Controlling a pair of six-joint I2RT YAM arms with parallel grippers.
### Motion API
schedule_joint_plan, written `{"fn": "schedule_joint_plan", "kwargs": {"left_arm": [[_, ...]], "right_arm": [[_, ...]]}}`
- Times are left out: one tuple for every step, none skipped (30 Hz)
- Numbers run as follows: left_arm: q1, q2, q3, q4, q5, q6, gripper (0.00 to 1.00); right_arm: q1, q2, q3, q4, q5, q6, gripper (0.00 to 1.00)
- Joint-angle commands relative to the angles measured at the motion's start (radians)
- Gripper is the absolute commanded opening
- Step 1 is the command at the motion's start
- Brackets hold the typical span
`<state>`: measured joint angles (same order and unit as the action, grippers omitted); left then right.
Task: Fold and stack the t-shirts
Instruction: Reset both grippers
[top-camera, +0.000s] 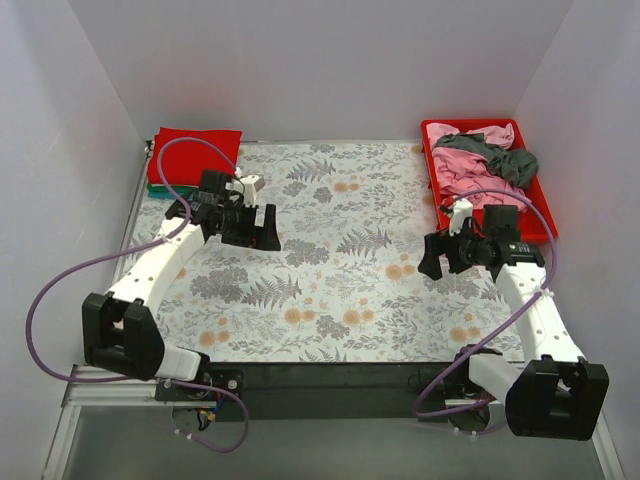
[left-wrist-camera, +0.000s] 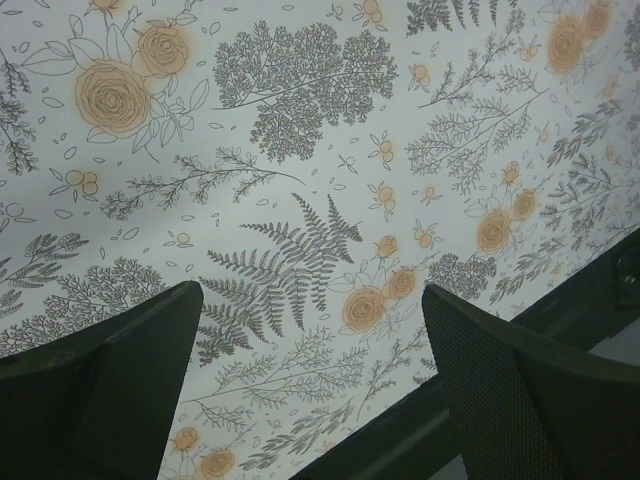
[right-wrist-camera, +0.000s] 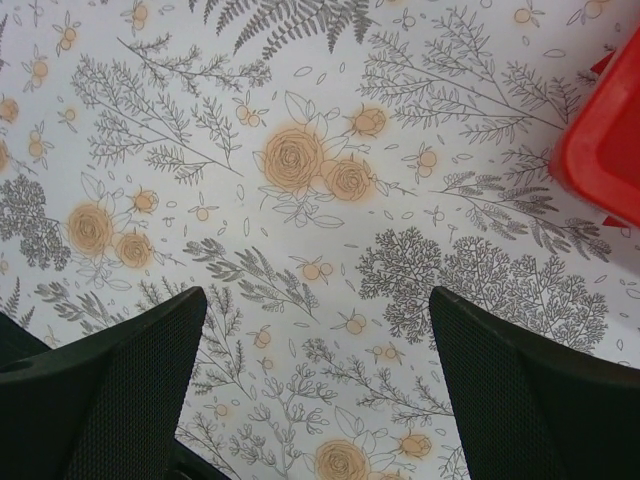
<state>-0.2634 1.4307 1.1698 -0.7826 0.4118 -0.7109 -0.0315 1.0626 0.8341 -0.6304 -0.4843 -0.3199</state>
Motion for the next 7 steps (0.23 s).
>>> {"fn": "schedule_joint_plan", "kwargs": {"left_arm": [[0.006, -0.105, -0.048, 0.043, 0.007, -0.025, 0.91], [0.006, -0.114, -0.056, 0.045, 0.005, -0.027, 0.92], [0.006, -0.125, -0.062, 0.046, 0.005, -0.032, 0.92], [0.006, -0.128, -0.062, 0.045, 0.004, -0.041, 0.92], [0.006, -0.128, -0.058, 0.043, 0.004, -0.041, 0.92], [0.006, -0.125, -0.053, 0.04, 0.005, -0.042, 0.92], [0.006, -0.125, -0.035, 0.037, 0.005, -0.041, 0.92]], "right_arm": [[0.03, -0.055, -0.026, 0.011, 0.029, -0.027, 0.99], [0.03, -0.059, -0.035, 0.011, 0.041, -0.024, 0.98], [0.059, -0.064, -0.042, 0.009, 0.042, -0.019, 0.98], [0.067, -0.072, -0.053, 0.011, 0.042, -0.016, 0.98], [0.065, -0.085, -0.064, 0.018, 0.046, -0.013, 0.98], [0.067, -0.088, -0.063, 0.017, 0.049, -0.013, 0.98], [0.067, -0.085, -0.056, 0.017, 0.047, -0.013, 0.98]]}}
